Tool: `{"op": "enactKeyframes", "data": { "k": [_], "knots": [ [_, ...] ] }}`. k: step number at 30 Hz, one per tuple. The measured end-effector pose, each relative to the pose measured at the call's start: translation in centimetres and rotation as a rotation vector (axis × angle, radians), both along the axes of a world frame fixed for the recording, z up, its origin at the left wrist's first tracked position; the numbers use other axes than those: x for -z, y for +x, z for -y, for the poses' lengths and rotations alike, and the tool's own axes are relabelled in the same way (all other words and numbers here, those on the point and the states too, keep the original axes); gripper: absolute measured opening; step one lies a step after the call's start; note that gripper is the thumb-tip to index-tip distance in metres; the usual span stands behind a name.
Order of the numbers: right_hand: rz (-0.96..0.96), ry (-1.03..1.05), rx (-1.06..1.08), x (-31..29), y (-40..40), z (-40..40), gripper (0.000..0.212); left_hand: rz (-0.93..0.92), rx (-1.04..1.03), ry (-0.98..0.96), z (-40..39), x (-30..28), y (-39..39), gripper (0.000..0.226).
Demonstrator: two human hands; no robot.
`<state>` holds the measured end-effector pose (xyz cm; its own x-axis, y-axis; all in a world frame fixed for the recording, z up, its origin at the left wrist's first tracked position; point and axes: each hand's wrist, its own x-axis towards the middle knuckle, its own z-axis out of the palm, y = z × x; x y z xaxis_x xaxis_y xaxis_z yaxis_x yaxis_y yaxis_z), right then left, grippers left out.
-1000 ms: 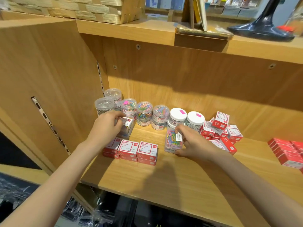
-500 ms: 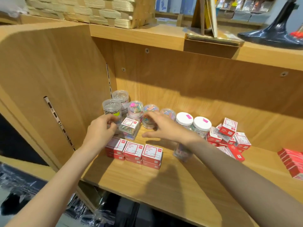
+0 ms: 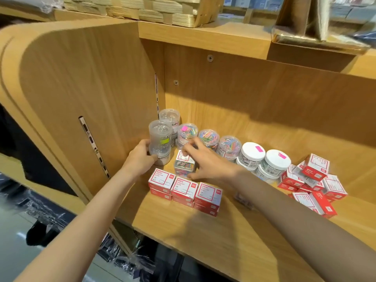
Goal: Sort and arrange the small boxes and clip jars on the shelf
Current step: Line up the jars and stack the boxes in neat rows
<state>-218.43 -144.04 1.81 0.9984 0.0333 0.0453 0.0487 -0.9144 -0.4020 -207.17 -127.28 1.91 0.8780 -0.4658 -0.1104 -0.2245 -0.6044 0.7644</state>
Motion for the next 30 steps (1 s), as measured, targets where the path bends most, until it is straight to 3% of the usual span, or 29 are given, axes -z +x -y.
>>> {"op": "enactKeyframes", "data": {
  "k": [4, 10, 15, 21, 25, 30],
  "knots": [
    [-0.057, 0.009, 0.061, 0.3, -2.2, 1.1, 0.044, -0.029, 0.013, -0.018, 0.5, 0.4, 0.7, 0.052],
    [-0.024, 0.054, 0.101, 0.9, -5.9, 3.2, 0.044, 0.026, 0.142, -0.050, 0.9, 0.4, 1.6, 0.081],
    [-0.014, 0.026, 0.169, 1.0, -8.8, 3.9, 0.046, 0.066, 0.194, 0.035, 1.5, 0.4, 2.0, 0.067],
    [-0.058, -0.012, 0.286, 1.4, -11.3, 4.4, 0.051, 0.068, 0.263, 0.017, 2.5, 0.2, 1.2, 0.077],
    [-0.105, -0.030, 0.299, 0.0, -12.5, 5.0, 0.051, 0.097, 0.308, 0.023, 2.8, -0.1, 0.9, 0.067],
    [0.097, -0.060, 0.244, -3.8, -8.7, 3.5, 0.041, 0.093, 0.333, 0.039, 2.8, 0.2, 1.2, 0.072]
  ]
}}
